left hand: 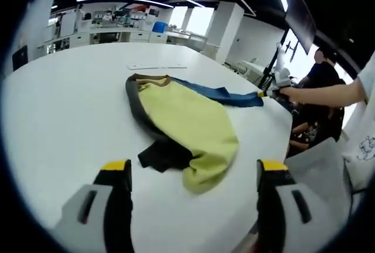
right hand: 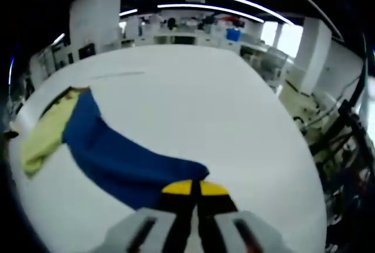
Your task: Fold the garment on the visible template until the final outline fits inside the template.
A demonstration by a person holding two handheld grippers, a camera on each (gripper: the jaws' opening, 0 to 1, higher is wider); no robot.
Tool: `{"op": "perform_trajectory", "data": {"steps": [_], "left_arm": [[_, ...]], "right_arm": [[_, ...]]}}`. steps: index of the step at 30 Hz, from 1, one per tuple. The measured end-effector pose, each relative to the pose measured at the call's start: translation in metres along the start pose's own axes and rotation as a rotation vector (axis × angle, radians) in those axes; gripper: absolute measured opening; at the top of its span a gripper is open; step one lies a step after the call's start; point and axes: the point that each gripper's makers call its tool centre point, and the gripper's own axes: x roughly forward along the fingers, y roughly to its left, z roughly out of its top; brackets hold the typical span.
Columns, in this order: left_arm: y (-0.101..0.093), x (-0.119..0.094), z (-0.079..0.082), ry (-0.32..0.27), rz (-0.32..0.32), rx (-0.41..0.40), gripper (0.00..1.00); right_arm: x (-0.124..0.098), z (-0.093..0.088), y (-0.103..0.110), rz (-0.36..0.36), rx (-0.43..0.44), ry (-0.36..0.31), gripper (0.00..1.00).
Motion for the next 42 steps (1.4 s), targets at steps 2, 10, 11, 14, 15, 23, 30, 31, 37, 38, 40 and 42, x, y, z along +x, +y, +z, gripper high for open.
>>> {"op": "perform_trajectory", "data": {"steps": [2, 10, 11, 14, 15, 23, 30, 31, 37, 38, 40, 42], "left_arm": [[-0.001, 0.0, 0.0, 0.006, 0.001, 0.003, 0.85], [0.002, -0.001, 0.004, 0.003, 0.012, -0.009, 0.85], [0.001, -0.001, 0.004, 0.004, 0.011, -0.011, 0.85], [0.001, 0.0, 0.003, 0.008, 0.008, -0.01, 0.85], [0.001, 0.0, 0.003, 0.01, 0.007, -0.009, 0.85], [-0.001, 0.002, 0.002, 0.011, 0.007, -0.016, 0.85], [-0.001, 0.001, -0.002, 0.011, 0.013, -0.027, 0.85], [-0.001, 0.001, -0.002, 0.009, 0.014, -0.03, 0.85], [-0.001, 0.001, -0.003, 0.005, 0.013, -0.035, 0.85], [-0.001, 0.001, -0.003, 0.002, 0.013, -0.037, 0.85], [-0.001, 0.0, -0.002, -0.003, 0.012, -0.038, 0.85], [-0.001, 0.0, -0.002, -0.005, 0.011, -0.036, 0.85]], "right_arm": [[0.001, 0.007, -0.007, -0.011, 0.032, -0.017, 0.0], [0.016, 0.001, -0.01, -0.021, 0.077, 0.024, 0.0], [0.017, -0.004, -0.009, -0.023, 0.086, 0.047, 0.0], [0.015, -0.008, -0.004, -0.025, 0.073, 0.058, 0.0], [0.015, -0.01, -0.003, -0.023, 0.07, 0.059, 0.0], [0.009, -0.01, 0.003, -0.024, 0.095, 0.039, 0.0], [0.019, -0.005, 0.0, -0.009, 0.141, 0.023, 0.0], [0.019, -0.005, -0.001, -0.007, 0.127, 0.025, 0.0], [0.021, -0.002, 0.002, 0.032, 0.11, 0.016, 0.3], [0.016, -0.003, 0.006, 0.025, 0.049, 0.007, 0.38], [0.013, 0.004, 0.012, 0.066, -0.026, -0.023, 0.41], [0.009, 0.018, 0.025, 0.146, -0.006, -0.073, 0.5]]}}
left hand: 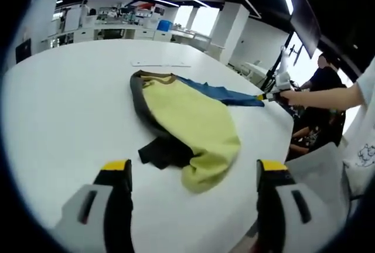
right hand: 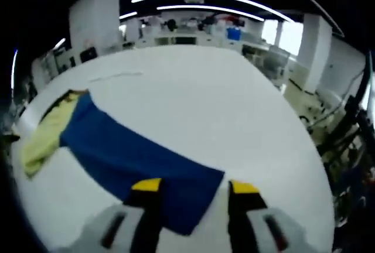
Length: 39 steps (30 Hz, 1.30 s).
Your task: Fold the garment on the visible template until the final outline fits inside the template.
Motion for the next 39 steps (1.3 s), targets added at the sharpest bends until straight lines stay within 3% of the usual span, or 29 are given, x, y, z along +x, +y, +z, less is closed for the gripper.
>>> {"op": "perform_trajectory", "data": {"steps": [3, 6, 11, 19, 28, 34, 39], "left_arm": [[0.0, 0.0, 0.0, -0.002, -0.003, 0.0, 0.85], [0.001, 0.0, 0.001, -0.008, -0.007, 0.0, 0.85], [0.002, -0.002, 0.002, -0.019, -0.011, 0.001, 0.85], [0.009, -0.007, 0.002, -0.023, -0.008, 0.008, 0.84], [0.021, -0.005, -0.001, -0.013, 0.008, 0.014, 0.75], [0.02, 0.001, -0.003, -0.004, 0.001, 0.029, 0.74], [0.02, 0.002, -0.003, -0.015, -0.008, 0.025, 0.73]], "right_arm": [[-0.005, 0.003, 0.016, 0.046, 0.004, -0.042, 0.72], [-0.01, 0.011, 0.035, 0.115, -0.003, -0.081, 0.82], [-0.021, 0.024, 0.064, 0.172, -0.035, -0.142, 1.0], [-0.047, 0.028, 0.106, 0.256, -0.063, -0.178, 0.99], [-0.08, 0.024, 0.145, 0.31, -0.079, -0.212, 0.99], [-0.091, 0.02, 0.168, 0.337, -0.146, -0.209, 0.99], [-0.096, 0.02, 0.212, 0.401, -0.261, -0.209, 0.99]]}}
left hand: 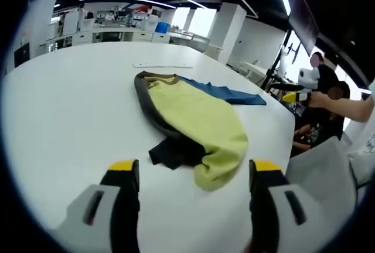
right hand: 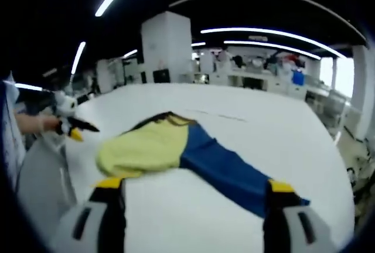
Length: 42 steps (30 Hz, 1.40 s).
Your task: Fold the garment on the visible template until the final outline fits inside the template.
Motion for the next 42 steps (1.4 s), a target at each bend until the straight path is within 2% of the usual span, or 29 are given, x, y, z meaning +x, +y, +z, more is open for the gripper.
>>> {"op": "perform_trajectory", "data": {"steps": [1, 6, 8, 9, 11, 12, 14, 16, 17, 18, 19, 20, 22, 23, 25, 26, 28, 31, 33, 36, 39, 42], "left_arm": [[0.0, 0.0, 0.0, -0.003, 0.001, 0.001, 0.73], [-0.002, -0.006, 0.003, -0.022, 0.006, -0.007, 0.73], [-0.002, -0.008, 0.002, -0.021, 0.005, -0.004, 0.73], [-0.001, -0.009, 0.001, -0.02, 0.007, -0.001, 0.73], [0.0, -0.011, 0.001, -0.022, 0.01, -0.003, 0.73], [0.001, -0.012, 0.001, -0.024, 0.011, -0.004, 0.73], [0.0, -0.013, 0.0, -0.029, 0.017, -0.008, 0.73], [0.0, -0.014, 0.0, -0.032, 0.021, -0.012, 0.73], [0.001, -0.014, -0.001, -0.033, 0.022, -0.013, 0.73], [0.0, -0.015, -0.001, -0.033, 0.024, -0.017, 0.73], [0.0, -0.015, -0.002, -0.033, 0.025, -0.018, 0.73], [-0.001, -0.015, -0.003, -0.034, 0.025, -0.021, 0.73], [-0.003, -0.015, -0.005, -0.032, 0.025, -0.027, 0.73], [-0.003, -0.015, -0.005, -0.032, 0.025, -0.027, 0.73], [-0.005, -0.015, -0.006, -0.037, 0.024, -0.033, 0.73], [-0.006, -0.015, -0.006, -0.039, 0.023, -0.035, 0.73], [-0.007, -0.016, -0.006, -0.041, 0.025, -0.038, 0.73], [-0.008, -0.018, -0.005, -0.049, 0.027, -0.042, 0.73], [-0.008, -0.019, -0.004, -0.057, 0.03, -0.047, 0.73], [-0.007, -0.02, -0.003, -0.06, 0.032, -0.049, 0.73], [-0.008, -0.02, -0.003, -0.062, 0.031, -0.05, 0.73], [-0.007, -0.02, -0.004, -0.06, 0.032, -0.051, 0.73]], "right_arm": [[0.001, 0.001, 0.002, 0.002, -0.002, -0.002, 0.99], [0.017, 0.007, 0.04, 0.086, -0.033, -0.025, 0.98], [0.022, 0.006, 0.056, 0.124, -0.067, -0.001, 0.9], [0.026, 0.006, 0.067, 0.143, -0.089, 0.005, 0.9], [0.032, 0.008, 0.078, 0.157, -0.109, 0.003, 0.93], [0.034, 0.008, 0.083, 0.169, -0.126, 0.008, 0.92], [0.038, 0.007, 0.097, 0.198, -0.203, 0.035, 0.86], [0.044, 0.009, 0.112, 0.209, -0.275, 0.044, 0.85], [0.047, 0.009, 0.116, 0.203, -0.347, 0.057, 0.84], [0.052, 0.01, 0.126, 0.205, -0.466, 0.071, 0.82], [0.056, 0.01, 0.134, 0.214, -0.516, 0.071, 0.77], [0.06, 0.011, 0.142, 0.221, -0.551, 0.069, 0.73], [0.071, 0.009, 0.165, 0.279, -0.572, 0.069, 0.66], [0.076, 0.008, 0.169, 0.272, -0.575, 0.075, 0.62], [0.088, -0.002, 0.179, 0.285, -0.653, 0.122, 0.51], [0.094, -0.007, 0.186, 0.299, -0.721, 0.149, 0.47], [0.102, -0.012, 0.198, 0.327, -0.793, 0.151, 0.44], [0.112, -0.014, 0.207, 0.341, -0.838, 0.153, 0.37], [0.117, -0.013, 0.211, 0.344, -0.828, 0.154, 0.31], [0.125, -0.013, 0.215, 0.338, -0.819, 0.157, 0.28], [0.131, -0.017, 0.218, 0.331, -0.874, 0.165, 0.19], [0.138, -0.019, 0.222, 0.331, -0.876, 0.167, 0.18]]}}
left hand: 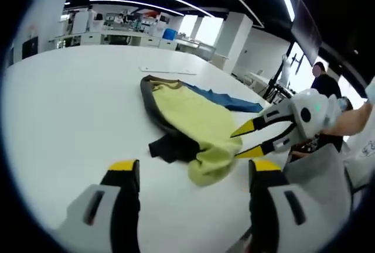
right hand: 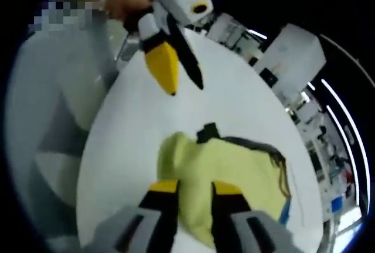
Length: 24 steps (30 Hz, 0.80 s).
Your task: Fold the garment on the visible template until the final outline fits inside the template.
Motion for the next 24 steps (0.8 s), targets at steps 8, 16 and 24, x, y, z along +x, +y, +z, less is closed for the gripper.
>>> {"op": "perform_trajectory", "data": {"steps": [8, 16, 24], "left_arm": [[0.001, -0.001, -0.001, 0.001, 0.0, -0.005, 0.73], [0.003, -0.002, -0.001, 0.003, 0.005, -0.008, 0.73], [0.002, 0.002, -0.001, 0.007, -0.008, -0.005, 0.72]], "right_arm": [[0.011, -0.005, 0.005, 0.014, 0.022, 0.03, 0.04], [-0.019, 0.019, -0.04, -0.079, 0.205, -0.078, 0.0], [-0.045, 0.019, -0.106, -0.2, 0.425, -0.161, 0.0]]}}
